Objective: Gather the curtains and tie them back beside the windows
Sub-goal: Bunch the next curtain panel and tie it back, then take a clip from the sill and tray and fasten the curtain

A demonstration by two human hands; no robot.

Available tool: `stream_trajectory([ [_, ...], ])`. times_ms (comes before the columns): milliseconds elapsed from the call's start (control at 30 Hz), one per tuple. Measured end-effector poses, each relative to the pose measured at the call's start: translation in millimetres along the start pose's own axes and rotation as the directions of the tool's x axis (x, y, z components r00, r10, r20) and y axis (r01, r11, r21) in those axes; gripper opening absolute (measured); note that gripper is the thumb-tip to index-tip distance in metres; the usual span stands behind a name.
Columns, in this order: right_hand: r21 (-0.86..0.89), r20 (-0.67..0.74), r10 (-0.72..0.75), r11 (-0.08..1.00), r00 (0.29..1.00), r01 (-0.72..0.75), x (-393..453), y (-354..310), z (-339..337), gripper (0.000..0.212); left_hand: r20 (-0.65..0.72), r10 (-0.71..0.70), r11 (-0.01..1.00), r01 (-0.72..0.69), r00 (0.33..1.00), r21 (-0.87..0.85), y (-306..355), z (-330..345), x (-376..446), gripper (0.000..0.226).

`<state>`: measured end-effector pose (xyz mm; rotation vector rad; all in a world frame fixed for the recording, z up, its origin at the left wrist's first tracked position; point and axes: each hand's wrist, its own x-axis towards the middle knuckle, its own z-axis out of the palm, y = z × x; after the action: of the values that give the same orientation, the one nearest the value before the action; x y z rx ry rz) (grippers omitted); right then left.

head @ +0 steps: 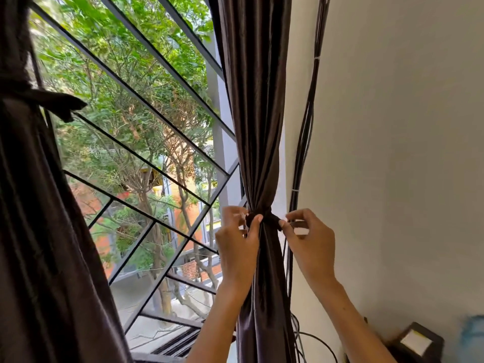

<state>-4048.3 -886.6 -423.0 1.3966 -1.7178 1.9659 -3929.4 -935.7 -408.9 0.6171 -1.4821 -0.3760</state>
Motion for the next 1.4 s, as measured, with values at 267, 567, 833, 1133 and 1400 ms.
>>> stream_trajectory([
  [267, 0.068, 0.032, -0.155, 0.986, 0.987, 0.152, -40.6, -45.6, -1.3, 0.004, 0.023, -0.036, 0.997, 0.035, 0.999, 0.065, 19.6, -43.7, -41.0, 0.041],
  [567, 0.230, 0.230, -0.026, 0.973, 0.973, -0.029, -177.0, -63.3, 16.7, 0.001, 0.025, -0.194, 0.967, 0.187, 0.981, 0.172, 30.4, -167.0, -158.2, 0.012],
  [833, 0.140, 0.365, 0.095, 0.978, 0.926, -0.155, -342.1, -93.8, 25.0, 0.006, -0.124, -0.430, 0.865, 0.448, 0.894, 0.225, 25.1, -307.9, -262.0, 0.006],
  [1133, 0.077, 0.570, 0.178, 0.960, 0.802, -0.268, -519.5, -167.0, 59.4, 0.008, -0.198, -0.638, 0.702, 0.668, 0.744, 0.247, 13.1, -465.7, -344.3, 0.003],
  [1400, -0.023, 0.707, 0.249, 0.944, 0.662, -0.330, -590.6, -171.3, 106.9, 0.003, -0.316, -0.724, 0.574, 0.790, 0.613, 0.215, -32.2, -518.9, -386.4, 0.009],
])
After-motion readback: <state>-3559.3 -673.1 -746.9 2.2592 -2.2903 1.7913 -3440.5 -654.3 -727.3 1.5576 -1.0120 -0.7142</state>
